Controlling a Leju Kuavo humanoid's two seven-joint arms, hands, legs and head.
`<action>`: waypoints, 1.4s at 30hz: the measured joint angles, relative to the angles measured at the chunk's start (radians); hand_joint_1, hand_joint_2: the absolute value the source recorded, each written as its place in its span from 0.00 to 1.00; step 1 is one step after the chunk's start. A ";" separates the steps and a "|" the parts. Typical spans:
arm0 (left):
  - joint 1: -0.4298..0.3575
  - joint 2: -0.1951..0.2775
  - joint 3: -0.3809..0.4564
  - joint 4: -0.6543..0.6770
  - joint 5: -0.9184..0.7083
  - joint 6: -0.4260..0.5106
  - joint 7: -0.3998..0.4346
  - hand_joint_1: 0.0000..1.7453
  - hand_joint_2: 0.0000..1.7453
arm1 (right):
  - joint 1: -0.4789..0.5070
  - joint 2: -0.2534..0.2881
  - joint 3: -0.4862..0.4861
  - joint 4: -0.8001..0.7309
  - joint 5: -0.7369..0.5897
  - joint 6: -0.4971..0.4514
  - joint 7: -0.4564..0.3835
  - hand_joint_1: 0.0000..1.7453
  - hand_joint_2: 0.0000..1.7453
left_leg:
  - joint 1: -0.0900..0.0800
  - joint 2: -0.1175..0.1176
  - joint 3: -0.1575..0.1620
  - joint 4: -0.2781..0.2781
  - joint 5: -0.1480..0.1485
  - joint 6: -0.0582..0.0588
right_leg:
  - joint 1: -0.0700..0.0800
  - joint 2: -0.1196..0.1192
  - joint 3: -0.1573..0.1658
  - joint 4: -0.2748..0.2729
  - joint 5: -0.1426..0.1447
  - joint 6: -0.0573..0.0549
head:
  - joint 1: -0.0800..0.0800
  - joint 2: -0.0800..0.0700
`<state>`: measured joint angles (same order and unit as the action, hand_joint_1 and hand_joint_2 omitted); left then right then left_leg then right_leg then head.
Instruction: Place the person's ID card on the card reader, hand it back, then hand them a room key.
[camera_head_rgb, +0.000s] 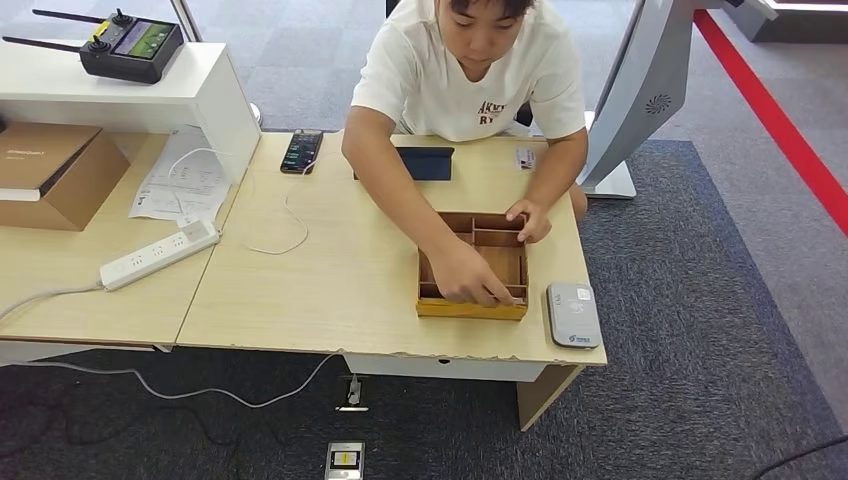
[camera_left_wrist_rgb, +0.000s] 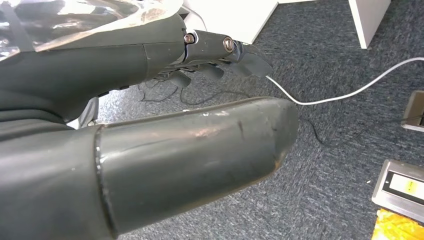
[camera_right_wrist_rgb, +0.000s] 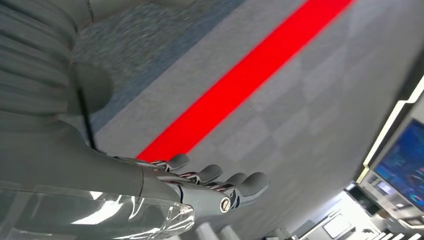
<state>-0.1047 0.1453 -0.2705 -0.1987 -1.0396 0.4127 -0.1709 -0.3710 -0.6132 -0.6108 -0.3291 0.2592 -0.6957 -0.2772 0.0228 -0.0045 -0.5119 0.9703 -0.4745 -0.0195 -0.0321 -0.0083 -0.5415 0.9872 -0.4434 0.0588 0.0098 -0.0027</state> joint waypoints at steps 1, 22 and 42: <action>0.000 0.000 0.000 0.000 -0.002 0.000 0.000 0.00 0.00 | 0.015 0.011 -0.022 0.008 0.036 0.000 0.024 0.00 1.00 | 0.000 0.000 0.000 0.000 0.000 0.000 | 0.000 0.000 0.000 0.000 0.000 0.000 | 0.000 0.000; 0.000 0.000 0.001 0.000 -0.010 -0.019 0.023 0.00 0.00 | 0.201 0.183 -0.233 0.112 0.348 0.046 0.288 0.00 1.00 | 0.000 0.001 0.001 -0.001 0.000 -0.001 | 0.000 0.000 0.000 0.000 -0.001 0.000 | 0.000 0.000; 0.000 0.000 0.016 0.000 -0.029 -0.008 0.007 0.00 0.00 | 0.214 0.242 -0.221 0.149 0.479 0.498 0.589 0.00 1.00 | 0.000 0.001 0.001 -0.001 0.000 -0.001 | 0.000 0.000 0.001 0.000 -0.001 0.000 | 0.000 0.000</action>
<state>-0.1048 0.1453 -0.2544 -0.1987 -1.0686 0.4048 -0.1635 -0.1566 -0.3712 -0.8318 -0.1799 0.7381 -0.1972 0.3117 0.0226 -0.0036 -0.5106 0.9688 -0.4748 -0.0201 -0.0323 -0.0081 -0.5409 0.9874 -0.4443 0.0584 0.0099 -0.0027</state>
